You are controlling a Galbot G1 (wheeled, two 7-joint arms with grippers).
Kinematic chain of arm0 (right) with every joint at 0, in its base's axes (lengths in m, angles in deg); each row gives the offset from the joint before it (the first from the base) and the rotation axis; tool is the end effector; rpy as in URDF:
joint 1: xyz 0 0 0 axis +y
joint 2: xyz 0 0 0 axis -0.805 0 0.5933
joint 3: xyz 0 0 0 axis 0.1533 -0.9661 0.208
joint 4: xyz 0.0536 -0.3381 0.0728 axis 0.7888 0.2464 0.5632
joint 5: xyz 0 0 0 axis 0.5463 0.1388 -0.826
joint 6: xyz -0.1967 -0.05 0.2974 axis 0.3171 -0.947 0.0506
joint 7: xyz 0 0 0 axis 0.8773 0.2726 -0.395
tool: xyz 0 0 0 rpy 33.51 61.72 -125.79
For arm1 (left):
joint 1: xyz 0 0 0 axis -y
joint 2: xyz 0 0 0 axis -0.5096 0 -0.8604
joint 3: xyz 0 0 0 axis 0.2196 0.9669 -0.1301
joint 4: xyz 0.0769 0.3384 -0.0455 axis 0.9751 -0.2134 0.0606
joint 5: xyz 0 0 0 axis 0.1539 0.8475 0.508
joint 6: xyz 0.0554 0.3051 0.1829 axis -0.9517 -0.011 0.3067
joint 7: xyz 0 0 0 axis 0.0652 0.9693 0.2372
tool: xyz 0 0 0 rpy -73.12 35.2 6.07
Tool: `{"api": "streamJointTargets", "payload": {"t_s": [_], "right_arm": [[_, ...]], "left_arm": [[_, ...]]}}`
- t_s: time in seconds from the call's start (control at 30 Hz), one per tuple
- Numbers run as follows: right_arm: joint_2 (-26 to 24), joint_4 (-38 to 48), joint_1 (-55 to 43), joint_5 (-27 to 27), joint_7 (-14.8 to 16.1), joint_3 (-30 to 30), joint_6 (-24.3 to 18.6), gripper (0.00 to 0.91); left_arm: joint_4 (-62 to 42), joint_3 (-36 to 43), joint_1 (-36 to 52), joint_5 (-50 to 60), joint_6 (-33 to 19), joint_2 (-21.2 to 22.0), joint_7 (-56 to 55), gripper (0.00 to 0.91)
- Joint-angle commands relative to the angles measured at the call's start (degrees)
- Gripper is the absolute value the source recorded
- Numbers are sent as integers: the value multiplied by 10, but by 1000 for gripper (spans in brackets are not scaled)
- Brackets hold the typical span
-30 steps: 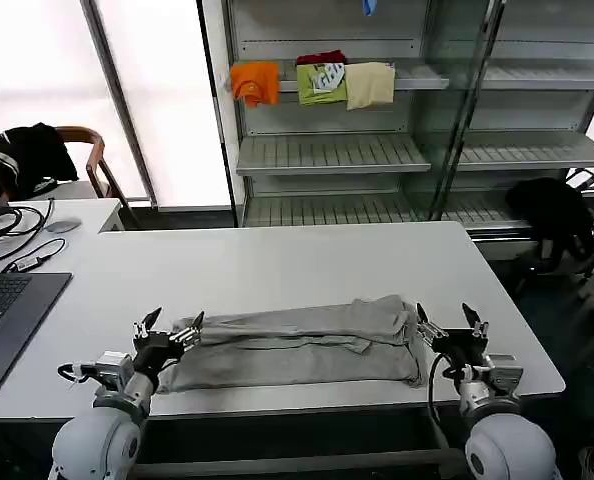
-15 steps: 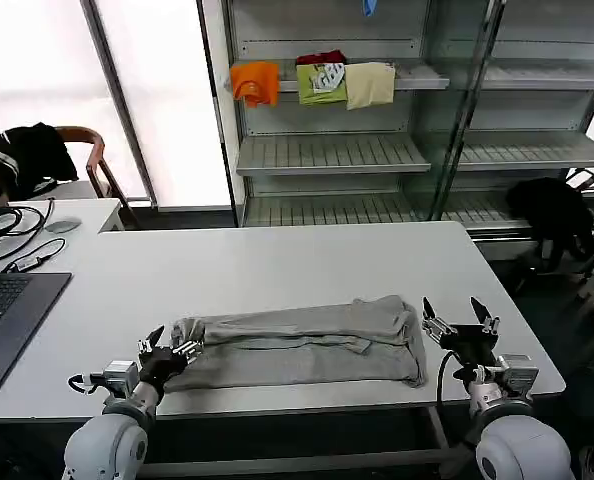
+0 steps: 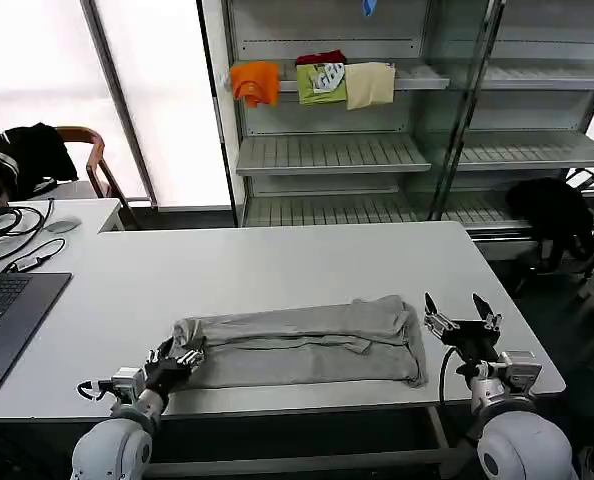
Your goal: Fold and organize the clothes.
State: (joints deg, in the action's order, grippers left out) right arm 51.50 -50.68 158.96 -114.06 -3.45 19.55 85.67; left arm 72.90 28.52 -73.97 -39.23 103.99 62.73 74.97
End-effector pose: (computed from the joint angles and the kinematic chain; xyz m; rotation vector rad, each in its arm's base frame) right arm 0.2438 -0.0608 -0.1855 -0.0677 -2.9979 0.0126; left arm 0.2713 0.0751 -0.2875 -0.0797 -2.7056 0.0375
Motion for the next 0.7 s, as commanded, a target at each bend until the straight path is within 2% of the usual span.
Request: {"api": "streamJointTargets", "payload": {"t_s": [0.03,0.4,0.6,0.7], "right_arm": [[-1,2,-6,-2,-2,2,1,907],[-4,12,-18,-4,-5,1,0,907],[-3,18,-27,-3,-6,-7,1,907],[-1,21,-33,-2,-6,-13,1,907]], "left_arm": [[-12,-1,-1,-2,-11,3,1,10],[-1,-36,4,-4,-29,-14,-10,0],[8,-118,19,-27,-36,-71,-13,0],[-4,-162,31,-37,-34,-119,-11,0]]}}
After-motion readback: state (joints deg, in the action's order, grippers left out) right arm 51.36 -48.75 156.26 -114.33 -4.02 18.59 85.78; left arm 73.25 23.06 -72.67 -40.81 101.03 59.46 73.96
